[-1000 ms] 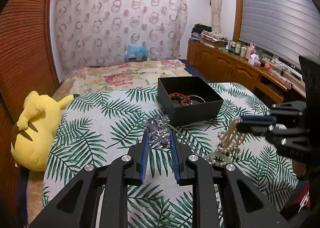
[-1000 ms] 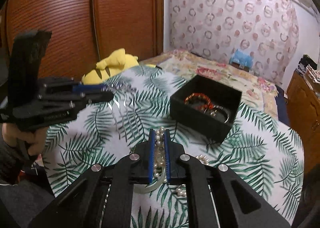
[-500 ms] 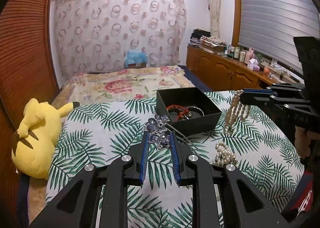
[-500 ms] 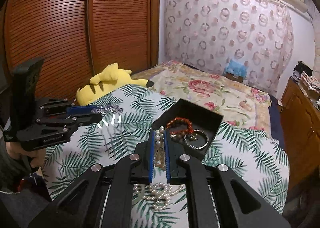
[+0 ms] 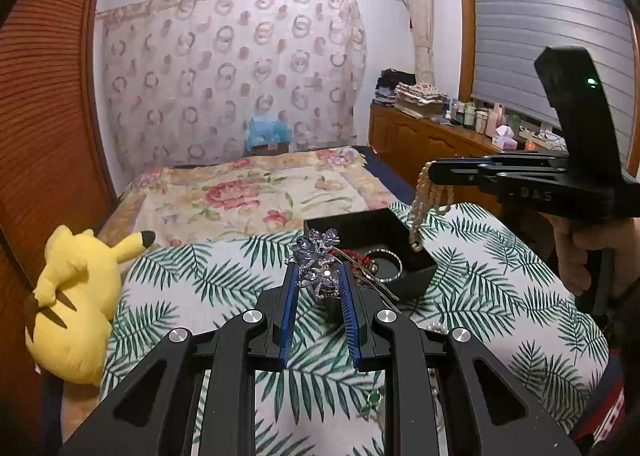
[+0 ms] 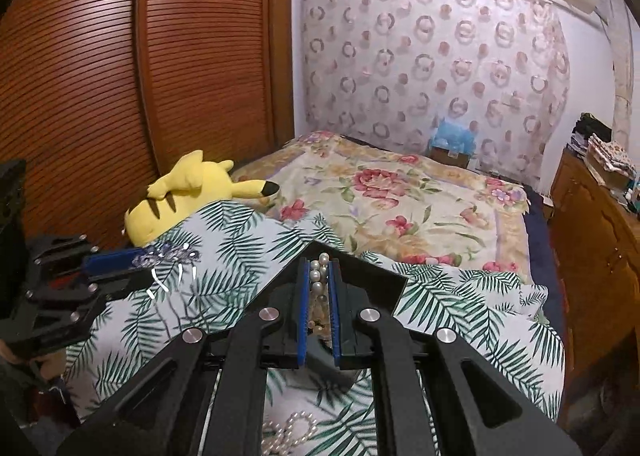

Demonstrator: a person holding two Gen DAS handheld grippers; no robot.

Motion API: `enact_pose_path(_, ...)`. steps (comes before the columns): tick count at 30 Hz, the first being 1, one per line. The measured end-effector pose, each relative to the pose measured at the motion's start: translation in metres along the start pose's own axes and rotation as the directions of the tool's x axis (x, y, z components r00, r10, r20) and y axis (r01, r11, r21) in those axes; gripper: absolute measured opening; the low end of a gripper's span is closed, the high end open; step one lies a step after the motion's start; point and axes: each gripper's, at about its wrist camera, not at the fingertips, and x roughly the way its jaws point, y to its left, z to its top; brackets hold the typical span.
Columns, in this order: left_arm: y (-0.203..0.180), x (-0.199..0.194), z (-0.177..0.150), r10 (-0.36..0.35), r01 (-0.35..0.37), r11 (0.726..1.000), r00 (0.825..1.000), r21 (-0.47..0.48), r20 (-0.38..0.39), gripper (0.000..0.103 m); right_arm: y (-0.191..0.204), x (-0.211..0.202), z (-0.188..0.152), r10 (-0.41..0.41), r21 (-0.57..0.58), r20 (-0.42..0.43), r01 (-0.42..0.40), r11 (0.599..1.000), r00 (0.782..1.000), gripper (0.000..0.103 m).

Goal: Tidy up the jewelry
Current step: 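Lower the brooch and pearl strand into the black box and open both tools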

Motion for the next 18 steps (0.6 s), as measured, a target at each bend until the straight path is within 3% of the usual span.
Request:
enact_pose_path(5, -0.004, 0.011, 0.008, 0.005, -0.005, 1.000, 1.000, 0.007, -0.001, 0.019, -0.009, 0.020, -0.001, -0.009, 0.021, -0.036, 0.009, 1.000, 0.999, 0.011)
enact_pose_path(6, -0.005, 0.014, 0.010, 0.006, -0.006, 1.000, 1.000, 0.007, -0.003, 0.019, -0.011, 0.025, -0.003, 0.004, 0.032, -0.053, -0.003, 0.999, 0.999, 0.015)
enact_pose_path(7, -0.005, 0.016, 0.011, 0.007, -0.007, 1.000, 1.000, 0.007, -0.005, 0.019, -0.013, 0.033, -0.006, 0.034, 0.049, -0.080, -0.030, 0.998, 0.996, 0.027)
enact_pose_path(8, -0.005, 0.020, 0.011, 0.006, -0.006, 1.000, 1.000, 0.006, -0.010, 0.019, -0.014, 0.035, -0.008, 0.026, 0.049, -0.084, -0.022, 0.999, 0.996, 0.030)
enact_pose_path(18, -0.007, 0.054, 0.023, 0.023, -0.022, 1.000, 0.999, 0.009, -0.034, 0.019, -0.027, 0.043, -0.043, -0.017, 0.067, -0.134, 0.027, 0.997, 0.991, 0.030)
